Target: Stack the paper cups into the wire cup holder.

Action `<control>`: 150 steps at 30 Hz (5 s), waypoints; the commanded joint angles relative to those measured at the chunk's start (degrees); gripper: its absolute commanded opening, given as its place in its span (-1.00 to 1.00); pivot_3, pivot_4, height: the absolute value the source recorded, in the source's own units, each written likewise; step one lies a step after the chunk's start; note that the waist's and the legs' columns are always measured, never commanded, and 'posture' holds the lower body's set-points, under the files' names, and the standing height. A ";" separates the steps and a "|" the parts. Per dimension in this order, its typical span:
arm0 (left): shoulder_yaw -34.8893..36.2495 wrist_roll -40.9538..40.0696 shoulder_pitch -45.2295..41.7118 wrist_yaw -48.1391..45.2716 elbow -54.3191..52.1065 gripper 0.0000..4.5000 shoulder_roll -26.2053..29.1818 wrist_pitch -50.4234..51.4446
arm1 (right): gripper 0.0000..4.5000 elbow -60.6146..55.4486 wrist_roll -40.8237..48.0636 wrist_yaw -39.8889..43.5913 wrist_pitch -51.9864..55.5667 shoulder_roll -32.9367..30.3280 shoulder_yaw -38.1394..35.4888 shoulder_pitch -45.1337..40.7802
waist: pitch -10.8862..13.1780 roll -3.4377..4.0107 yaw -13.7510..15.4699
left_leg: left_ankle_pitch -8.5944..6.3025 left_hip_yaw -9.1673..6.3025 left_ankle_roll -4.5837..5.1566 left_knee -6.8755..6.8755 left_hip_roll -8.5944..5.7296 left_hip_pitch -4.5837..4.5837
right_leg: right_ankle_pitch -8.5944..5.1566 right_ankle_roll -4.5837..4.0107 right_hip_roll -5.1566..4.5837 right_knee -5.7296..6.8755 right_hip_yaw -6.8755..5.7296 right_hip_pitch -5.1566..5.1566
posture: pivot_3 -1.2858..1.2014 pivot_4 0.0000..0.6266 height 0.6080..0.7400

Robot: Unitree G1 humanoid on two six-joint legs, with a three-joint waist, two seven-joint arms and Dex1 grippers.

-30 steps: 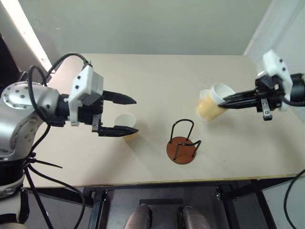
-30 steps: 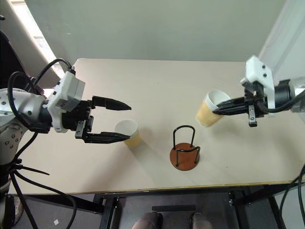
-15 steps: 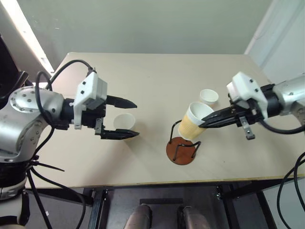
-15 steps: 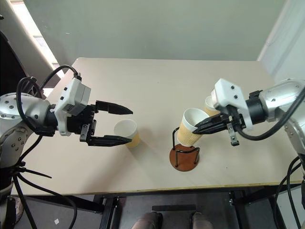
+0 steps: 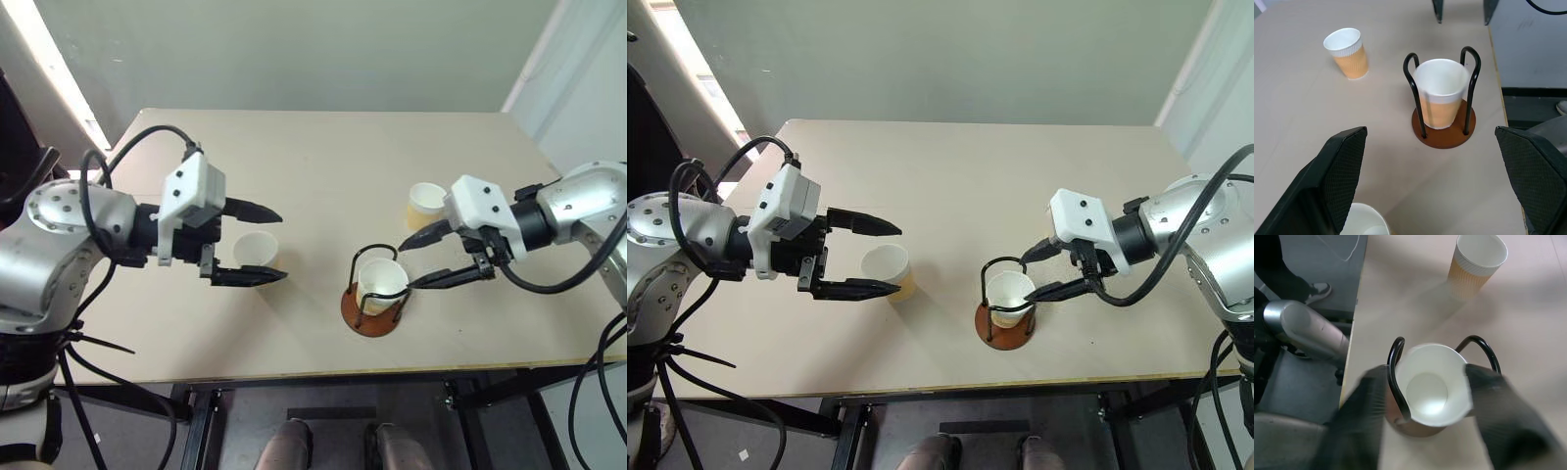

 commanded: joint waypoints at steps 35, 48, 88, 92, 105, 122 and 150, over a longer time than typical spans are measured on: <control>-3.88 15.19 -8.12 19.20 3.17 1.00 -11.46 0.61 | 0.09 82.69 -40.58 -19.31 -48.93 22.41 6.23 -21.08 | 0.03 0.05 0.21 | 0.18 0.05 -0.10 -0.12 0.15 -0.06 | 0.93 0.42 -0.02 -0.12 -0.03 -0.21 | 0.03 -0.52 1.00; -3.94 14.00 -8.55 13.47 5.41 1.00 -8.44 -2.63 | -0.99 59.95 -27.97 1.23 -40.23 15.56 -0.98 -21.29 | 0.09 0.15 0.19 | 0.17 0.08 -0.16 -0.16 0.18 -0.10 | 0.90 0.29 -0.02 -0.14 -0.06 -0.24 | 0.03 -0.52 1.00; 4.57 -3.75 2.75 -3.34 -2.72 1.00 3.07 -0.66 | -0.99 4.24 -12.19 11.93 -15.63 3.20 5.90 -4.97 | 0.04 0.06 -0.49 | 0.50 0.04 -0.27 -0.17 0.35 0.01 | 0.39 -0.54 0.19 0.29 -0.11 -0.33 | 0.03 -0.52 1.00; 4.16 -3.48 2.85 -3.27 -2.39 1.00 3.20 -0.92 | -0.99 4.16 -13.08 11.11 -15.70 4.06 6.28 -5.15 | 0.03 0.05 -0.49 | 0.50 0.04 -0.27 -0.17 0.35 0.00 | 0.39 -0.54 0.19 0.29 -0.11 -0.33 | 0.03 -0.52 1.00; -1.91 8.57 -0.38 -2.58 7.53 1.00 4.61 -8.57 | 0.66 6.64 -8.19 8.11 -10.03 7.62 0.98 -8.97 | 0.04 0.06 -0.51 | 0.50 0.03 -0.28 -0.17 0.36 0.01 | 0.37 -0.57 0.19 0.31 -0.11 -0.35 | 0.03 -0.52 1.00; -15.25 26.81 -6.39 -7.69 22.29 1.00 1.24 -20.64 | 0.95 0.63 1.01 -22.72 7.32 22.73 -10.13 -4.21 | 0.01 0.02 -0.13 | 0.47 -0.01 -0.37 -0.42 0.34 -0.24 | 0.41 -0.59 0.16 0.18 -0.15 -0.64 | 0.03 -0.52 1.00; -14.11 28.30 -21.19 -19.02 37.43 -0.99 -4.65 -28.13 | 0.96 -7.50 26.08 -14.25 17.06 2.55 -28.28 11.89 | -0.01 -0.02 0.36 | 0.55 -0.01 -0.27 -0.14 0.31 -0.45 | 0.60 -0.27 0.16 0.00 -0.15 -0.57 | 0.03 -0.52 1.00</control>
